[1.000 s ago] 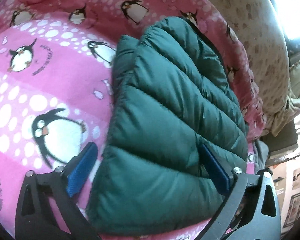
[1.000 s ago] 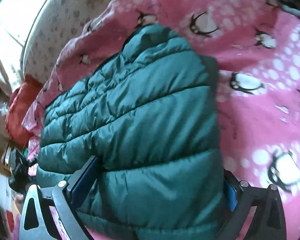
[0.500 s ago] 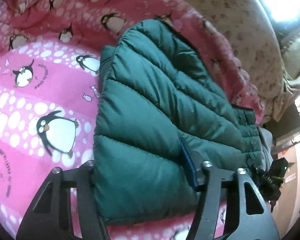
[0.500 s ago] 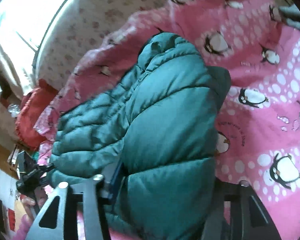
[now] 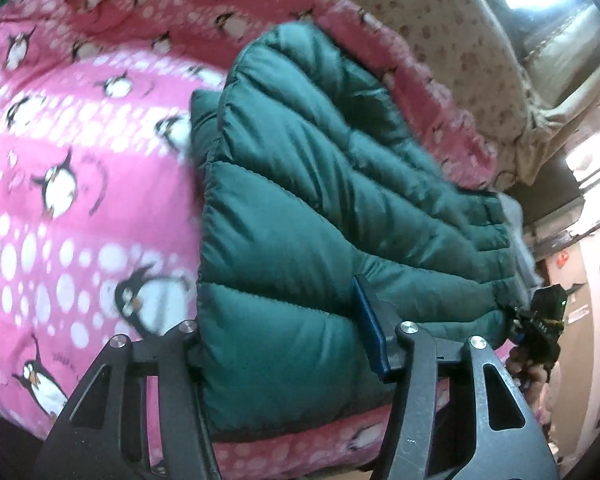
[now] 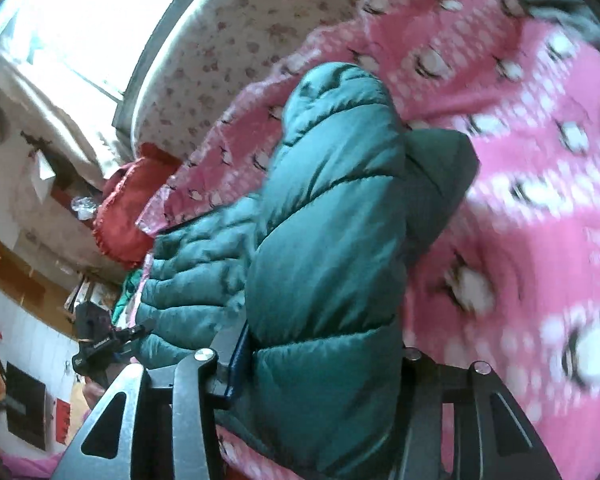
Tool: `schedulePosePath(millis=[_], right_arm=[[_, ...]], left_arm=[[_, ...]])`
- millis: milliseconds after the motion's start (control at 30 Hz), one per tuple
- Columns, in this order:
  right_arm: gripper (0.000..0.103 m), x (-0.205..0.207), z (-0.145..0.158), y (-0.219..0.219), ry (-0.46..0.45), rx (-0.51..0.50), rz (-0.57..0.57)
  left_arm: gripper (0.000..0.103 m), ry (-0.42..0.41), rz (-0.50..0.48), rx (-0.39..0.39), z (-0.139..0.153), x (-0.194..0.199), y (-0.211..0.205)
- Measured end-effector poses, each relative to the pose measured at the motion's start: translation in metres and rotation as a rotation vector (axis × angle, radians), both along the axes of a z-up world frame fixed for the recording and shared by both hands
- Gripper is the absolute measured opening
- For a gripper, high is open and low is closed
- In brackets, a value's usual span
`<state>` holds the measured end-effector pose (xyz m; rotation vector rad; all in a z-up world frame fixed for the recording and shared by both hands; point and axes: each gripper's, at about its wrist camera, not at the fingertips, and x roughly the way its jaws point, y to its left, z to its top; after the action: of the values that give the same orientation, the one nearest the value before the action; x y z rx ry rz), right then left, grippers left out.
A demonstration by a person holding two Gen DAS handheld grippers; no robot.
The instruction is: Fold large clothes
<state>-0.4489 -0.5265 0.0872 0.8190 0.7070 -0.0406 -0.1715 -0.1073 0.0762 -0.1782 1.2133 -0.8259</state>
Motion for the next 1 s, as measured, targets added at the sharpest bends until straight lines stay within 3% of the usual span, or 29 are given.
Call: schedulePosePath(millis=[33, 100, 133, 167, 233, 400, 633, 1000], right_arm=[[0.055, -0.003, -0.009, -0.002, 0.039, -0.003, -0.025], [0.069, -0.001, -0.027, -0.007, 0.138, -0.029, -0.079], [0.080, 0.000, -0.034, -0.010, 0.169, -0.026, -0.104], [0.081, -0.001, -0.036, -0.012, 0.167, -0.011, -0.118], [0.081, -0.004, -0.032, -0.010, 0.168, -0.016, -0.148], [0.081, -0.023, 0.004, 0.002, 0.184, -0.206, -0.217], [0.081, -0.045, 0.040, 0.027, 0.126, -0.333, -0.273], [0.081, -0.012, 0.058, 0.121, 0.029, -0.486, -0.145]], left_arm=[[0.069, 0.004, 0.017, 0.011, -0.007, 0.000, 0.002], [0.078, -0.013, 0.063, 0.039, -0.012, 0.000, 0.002], [0.079, -0.031, 0.088, 0.051, -0.012, -0.002, 0.003], [0.079, -0.050, 0.110, 0.062, -0.009, -0.004, 0.003], [0.079, -0.096, 0.137, 0.095, -0.001, -0.013, 0.003], [0.079, -0.270, 0.169, 0.195, 0.025, -0.047, 0.002], [0.079, -0.426, 0.177, 0.220, 0.049, -0.089, -0.008], [0.079, -0.473, 0.167, 0.236, 0.055, -0.124, -0.031]])
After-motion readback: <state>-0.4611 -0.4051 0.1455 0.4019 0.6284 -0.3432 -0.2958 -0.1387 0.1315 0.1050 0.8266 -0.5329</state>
